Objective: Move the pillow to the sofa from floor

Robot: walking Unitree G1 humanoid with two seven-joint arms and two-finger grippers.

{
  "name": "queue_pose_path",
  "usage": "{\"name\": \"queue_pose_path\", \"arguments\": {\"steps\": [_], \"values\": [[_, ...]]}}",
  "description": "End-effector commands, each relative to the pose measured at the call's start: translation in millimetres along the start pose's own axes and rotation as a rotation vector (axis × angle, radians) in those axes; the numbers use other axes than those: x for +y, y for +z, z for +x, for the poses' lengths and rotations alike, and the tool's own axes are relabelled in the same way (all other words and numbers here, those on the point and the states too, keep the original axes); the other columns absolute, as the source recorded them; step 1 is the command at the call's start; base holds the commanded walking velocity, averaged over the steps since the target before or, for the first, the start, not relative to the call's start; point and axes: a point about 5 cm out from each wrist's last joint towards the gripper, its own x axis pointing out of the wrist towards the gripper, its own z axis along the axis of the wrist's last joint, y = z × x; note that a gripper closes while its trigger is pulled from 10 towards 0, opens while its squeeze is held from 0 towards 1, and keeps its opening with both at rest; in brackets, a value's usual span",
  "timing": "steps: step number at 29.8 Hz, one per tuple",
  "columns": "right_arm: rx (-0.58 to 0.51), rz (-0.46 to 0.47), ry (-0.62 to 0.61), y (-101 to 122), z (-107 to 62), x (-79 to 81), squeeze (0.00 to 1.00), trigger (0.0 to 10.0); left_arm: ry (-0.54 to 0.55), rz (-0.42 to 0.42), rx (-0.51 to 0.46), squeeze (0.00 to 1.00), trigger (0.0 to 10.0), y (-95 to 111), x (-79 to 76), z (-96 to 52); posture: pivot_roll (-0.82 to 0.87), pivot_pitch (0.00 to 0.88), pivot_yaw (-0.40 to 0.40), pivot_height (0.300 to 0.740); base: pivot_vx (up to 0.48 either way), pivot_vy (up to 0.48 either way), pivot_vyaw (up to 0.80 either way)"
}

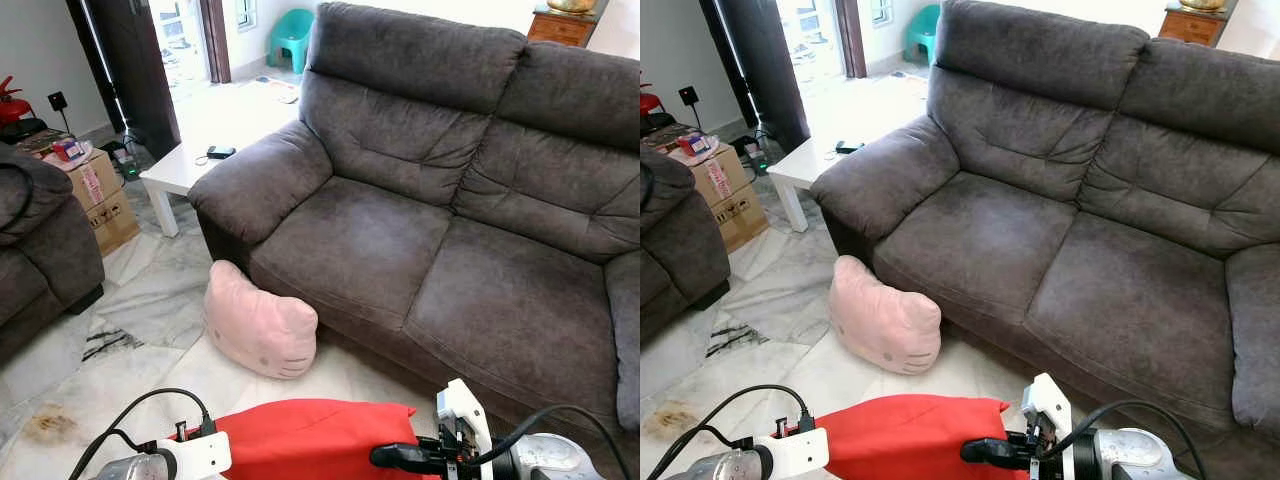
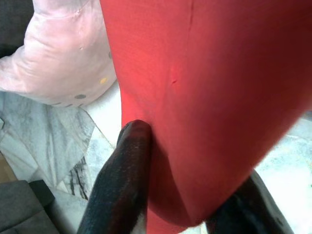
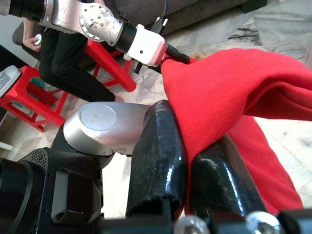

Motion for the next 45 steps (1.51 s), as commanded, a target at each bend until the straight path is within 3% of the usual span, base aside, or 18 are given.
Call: {"name": "queue_pose_path", "arguments": {"steps": [1,4,8,19,20,22,25,27,28,29,30,35,41,45], "values": [[-0.058,-0.073,-0.019,14,3.2,-5.4,0.0,10.0,0.032,-0.023,0.023,0.0,0.0,-4,3.5,-1.1,0.01,0.0,-0.046,0.74,0.0,0.0,0.0],[-0.066,-0.075,-0.115,9,4.7,-16.3,0.0,10.0,0.122,-0.1,0.036,0.0,0.0,-6,11.8,-1.9,0.01,0.0,-0.044,0.74,0.0,0.0,0.0],[-0.076,-0.049,-0.141,2,7.0,-19.1,0.0,10.0,0.172,-0.149,0.039,0.0,0.0,-6,16.9,-2.4,0.02,0.0,-0.046,0.74,0.0,0.0,0.0],[-0.113,-0.026,-0.155,-1,2.8,-21.8,0.0,10.0,0.18,-0.226,-0.004,0.0,0.0,0,7.3,0.3,0.01,0.0,-0.045,0.74,0.0,0.0,0.0],[-0.111,-0.026,-0.154,-1,2.7,-22.1,0.0,10.0,0.189,-0.24,-0.008,0.0,0.4,1,7.6,0.4,0.01,0.0,-0.045,0.74,0.0,0.0,0.0],[-0.111,-0.027,-0.156,-1,2.9,-22.6,0.0,10.0,0.205,-0.267,-0.03,0.0,10.0,3,8.8,0.7,0.01,0.0,-0.046,0.74,0.0,0.0,0.0],[-0.107,-0.027,-0.15,-2,5.4,-22.3,0.0,10.0,0.197,-0.356,-0.091,0.0,10.0,10,11.0,1.8,0.01,0.0,-0.045,0.74,0.0,0.0,0.0],[-0.107,-0.027,-0.148,-2,5.7,-22.2,0.0,10.0,0.197,-0.364,-0.098,0.0,10.0,10,11.4,1.7,0.01,0.0,-0.045,0.74,0.0,0.0,0.0],[-0.107,-0.026,-0.146,-2,5.9,-22.1,0.0,10.0,0.197,-0.375,-0.116,0.24,10.0,12,13.1,1.3,0.01,0.0,-0.046,0.74,0.0,0.0,0.0],[-0.107,-0.026,-0.146,-2,5.9,-22.1,0.0,10.0,0.197,-0.375,-0.116,0.24,10.0,12,13.1,1.3,0.01,0.0,-0.046,0.74,0.0,0.0,0.0],[-0.105,-0.026,-0.142,-2,6.2,-22.0,0.0,10.0,0.196,-0.391,-0.145,1.0,10.0,13,16.4,0.2,0.01,0.0,-0.046,0.74,0.0,0.0,0.0],[-0.095,-0.025,-0.125,-3,6.5,-21.3,0.0,10.0,0.179,-0.392,-0.23,1.0,10.0,16,27.9,-5.9,0.02,0.0,-0.049,0.74,0.0,0.0,0.0],[-0.085,-0.028,-0.109,-2,8.8,-21.4,0.0,10.0,0.098,-0.412,-0.289,1.0,10.0,18,30.4,-9.7,0.02,0.0,-0.051,0.74,0.0,0.0,0.0],[-0.078,-0.027,-0.1,-3,11.1,-21.6,0.0,10.0,-0.046,-0.296,-0.292,1.0,10.0,17,20.0,-12.6,0.02,0.0,-0.05,0.74,0.0,0.0,0.0]]}}
